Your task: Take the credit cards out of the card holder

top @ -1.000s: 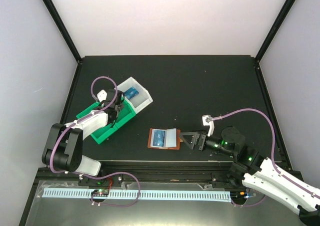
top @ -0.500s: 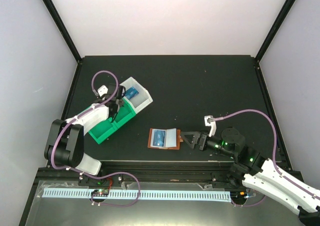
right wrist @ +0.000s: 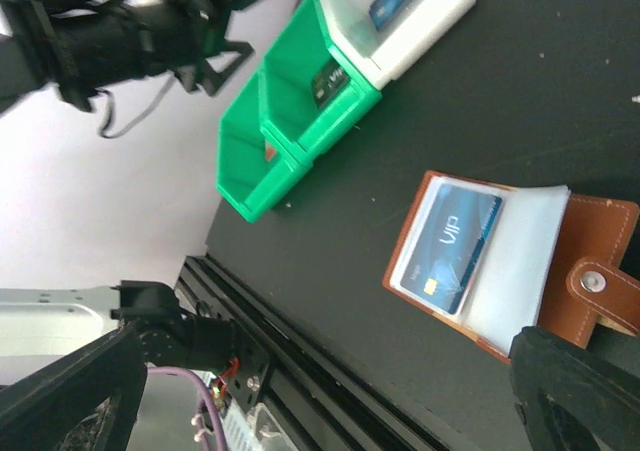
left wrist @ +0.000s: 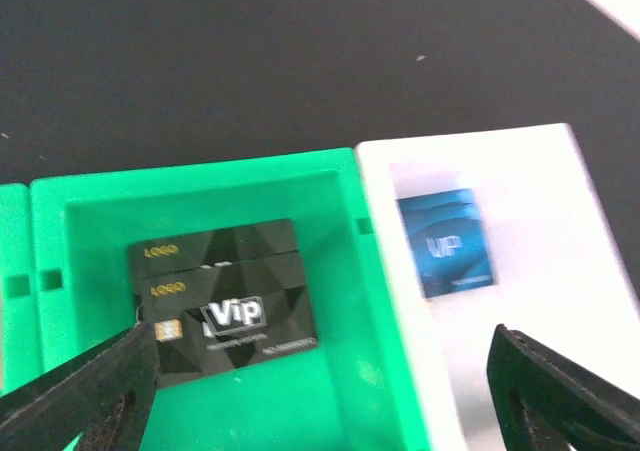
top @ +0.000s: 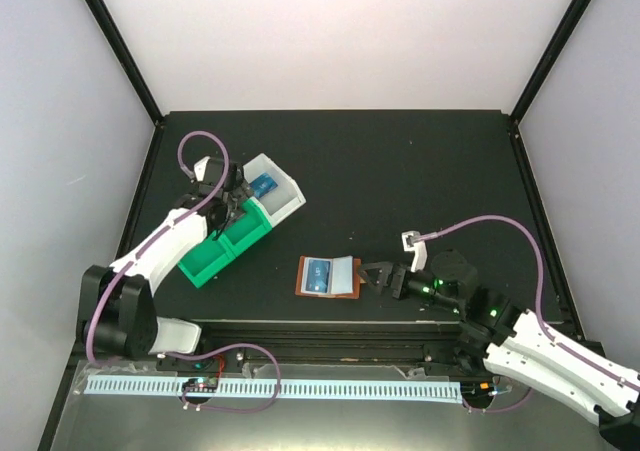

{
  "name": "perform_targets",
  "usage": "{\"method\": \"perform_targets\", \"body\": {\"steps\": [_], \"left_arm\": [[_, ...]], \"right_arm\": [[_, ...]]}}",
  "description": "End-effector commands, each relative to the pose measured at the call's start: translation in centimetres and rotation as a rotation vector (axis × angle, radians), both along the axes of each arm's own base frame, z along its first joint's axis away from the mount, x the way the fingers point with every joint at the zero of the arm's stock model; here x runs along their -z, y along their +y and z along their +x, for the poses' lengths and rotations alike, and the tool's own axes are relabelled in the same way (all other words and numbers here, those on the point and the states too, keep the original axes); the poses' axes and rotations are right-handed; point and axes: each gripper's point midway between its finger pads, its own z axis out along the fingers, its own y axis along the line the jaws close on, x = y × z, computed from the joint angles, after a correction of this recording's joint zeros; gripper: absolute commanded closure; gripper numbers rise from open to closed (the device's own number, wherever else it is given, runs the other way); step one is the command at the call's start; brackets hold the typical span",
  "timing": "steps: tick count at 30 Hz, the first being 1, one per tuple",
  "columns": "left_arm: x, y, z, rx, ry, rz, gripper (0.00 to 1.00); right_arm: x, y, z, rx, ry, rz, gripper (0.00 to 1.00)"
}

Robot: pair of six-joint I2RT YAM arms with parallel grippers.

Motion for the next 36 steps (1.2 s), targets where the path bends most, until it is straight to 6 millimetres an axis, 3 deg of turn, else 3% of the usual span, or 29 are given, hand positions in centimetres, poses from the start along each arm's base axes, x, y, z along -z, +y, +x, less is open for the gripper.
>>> {"method": "perform_targets", "body": {"steps": [1,5,11,19,22,28,36], "left_arm": [[-3.1,-2.4,-0.5,0.209,-0.025,-0.010,0.02],[-4.2,-4.6,-1.8,0.393,-0.026,-0.036,0.01],[-2.7,-9.9,-5.5,0.656,0.003,-0.268,0.04],[-2.0,-15.4,-10.2,0.909,-0.049,-0.465,0.12],[-1.9,-16.9,-11.9,0.983,-0.031,-0.474,0.17],[-0.1,-18.8,-14.3,1.034,0.016,-0.540,0.31],[3.7,-19.2,-16.4,1.009,0.067,-0.582,0.59]], "right_arm": [[-0.4,1.2,-0.1,-0.047,0.002,-0.002,0.00],[0.9,2.3,-0.1,-0.093,0.040,-0.050,0.01],[3.1,3.9,-0.1,-0.160,0.083,-0.118,0.10],[5.0,6.2,0.1,-0.215,0.151,-0.096,0.28],[5.7,7.1,0.8,-0.216,0.156,-0.111,0.43],[7.3,8.4,2.8,-0.190,0.133,-0.169,0.69],[9.5,10.4,4.3,-0.200,0.159,-0.201,0.76]]}}
